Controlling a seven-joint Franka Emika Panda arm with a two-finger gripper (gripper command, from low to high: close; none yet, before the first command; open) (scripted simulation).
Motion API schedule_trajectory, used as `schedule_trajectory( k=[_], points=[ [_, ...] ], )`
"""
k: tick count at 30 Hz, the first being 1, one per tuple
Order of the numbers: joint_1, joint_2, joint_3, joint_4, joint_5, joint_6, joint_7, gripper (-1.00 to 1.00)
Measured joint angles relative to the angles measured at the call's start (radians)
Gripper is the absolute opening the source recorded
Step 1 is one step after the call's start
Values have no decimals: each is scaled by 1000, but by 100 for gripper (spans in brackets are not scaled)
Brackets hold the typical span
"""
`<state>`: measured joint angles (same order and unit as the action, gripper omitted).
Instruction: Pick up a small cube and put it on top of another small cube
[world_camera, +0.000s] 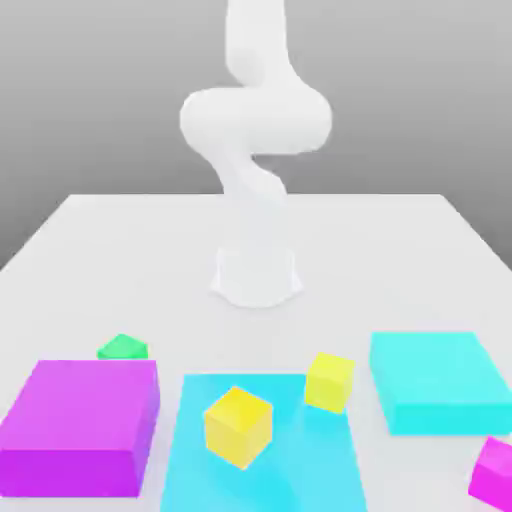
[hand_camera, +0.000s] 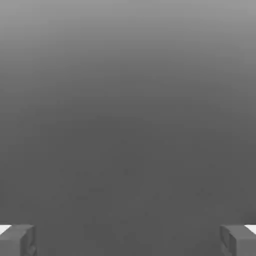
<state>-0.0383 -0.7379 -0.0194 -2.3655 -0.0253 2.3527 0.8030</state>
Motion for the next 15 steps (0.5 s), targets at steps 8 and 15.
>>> schedule_trajectory(
  k=[8,15],
  points=[
    [-150,240,-102,-245,-81,199,3,0],
    [-283,478,-233,-476,-123,394,-22,0]
  ],
)
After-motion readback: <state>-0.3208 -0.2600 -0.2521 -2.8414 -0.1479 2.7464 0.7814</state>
